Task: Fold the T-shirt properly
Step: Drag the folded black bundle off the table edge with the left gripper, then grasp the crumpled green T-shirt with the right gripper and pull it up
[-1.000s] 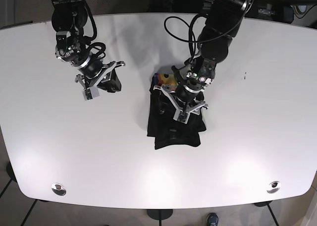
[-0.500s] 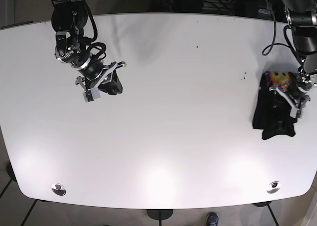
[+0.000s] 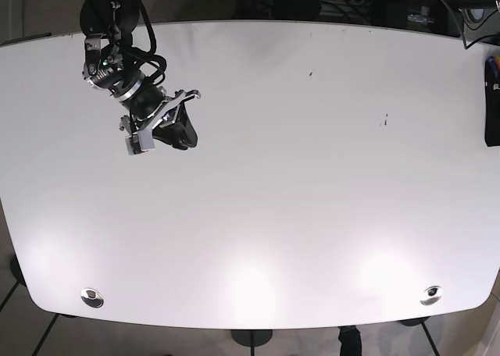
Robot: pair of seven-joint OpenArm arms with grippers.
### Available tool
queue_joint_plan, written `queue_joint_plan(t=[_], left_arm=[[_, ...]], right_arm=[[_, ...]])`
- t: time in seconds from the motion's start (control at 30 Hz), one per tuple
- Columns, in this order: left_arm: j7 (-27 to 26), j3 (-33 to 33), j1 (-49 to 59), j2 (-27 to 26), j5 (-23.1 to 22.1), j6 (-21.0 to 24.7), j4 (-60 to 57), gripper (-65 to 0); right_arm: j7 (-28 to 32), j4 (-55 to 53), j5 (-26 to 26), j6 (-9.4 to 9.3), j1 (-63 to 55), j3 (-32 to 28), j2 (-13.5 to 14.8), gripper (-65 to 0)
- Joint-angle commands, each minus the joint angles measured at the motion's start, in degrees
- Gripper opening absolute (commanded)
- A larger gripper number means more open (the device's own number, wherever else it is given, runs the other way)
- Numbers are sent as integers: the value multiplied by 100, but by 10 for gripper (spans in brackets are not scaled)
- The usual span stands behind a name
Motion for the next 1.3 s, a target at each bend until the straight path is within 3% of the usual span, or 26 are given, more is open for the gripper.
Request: queue_joint_plan(t=[0.03,0.17,0.3,0.4,0.73,0.83,1.0,1.17,1.3], left_arm=[[-163,-253,190,-199,-98,-29,526,-278],[-84,-895,648,92,-90,-275,1652,-278],[944,-1528,841,663,-81,-275,3419,-278],[1419,-1783,841,1164,-63,-275,4342,-278],[3371,-1924,947,3722,-46,-231,7876,-278],[3626,-1924,1034,4417,69,-222,8324,-278],[3687,-1862,1149,5709,1651,-231,8535,-278],[3696,-1827,964,5779,1906,-231,8474,-278],[3705,-1809,955,5779,1906,-222,8474,-278]], right_arm=[[141,187,87,11,4,21,27,-549],[149,363,43,11,-127,56,62,-549],[149,416,43,11,-294,56,79,-549],[149,539,43,3,-409,56,79,-549],[149,662,43,3,-611,65,79,-549],[149,662,43,3,-611,39,79,-549],[141,635,43,-6,-453,12,79,-544],[141,609,-1,-6,-206,30,115,-542],[141,222,-1021,-6,383,-260,-8,-542]])
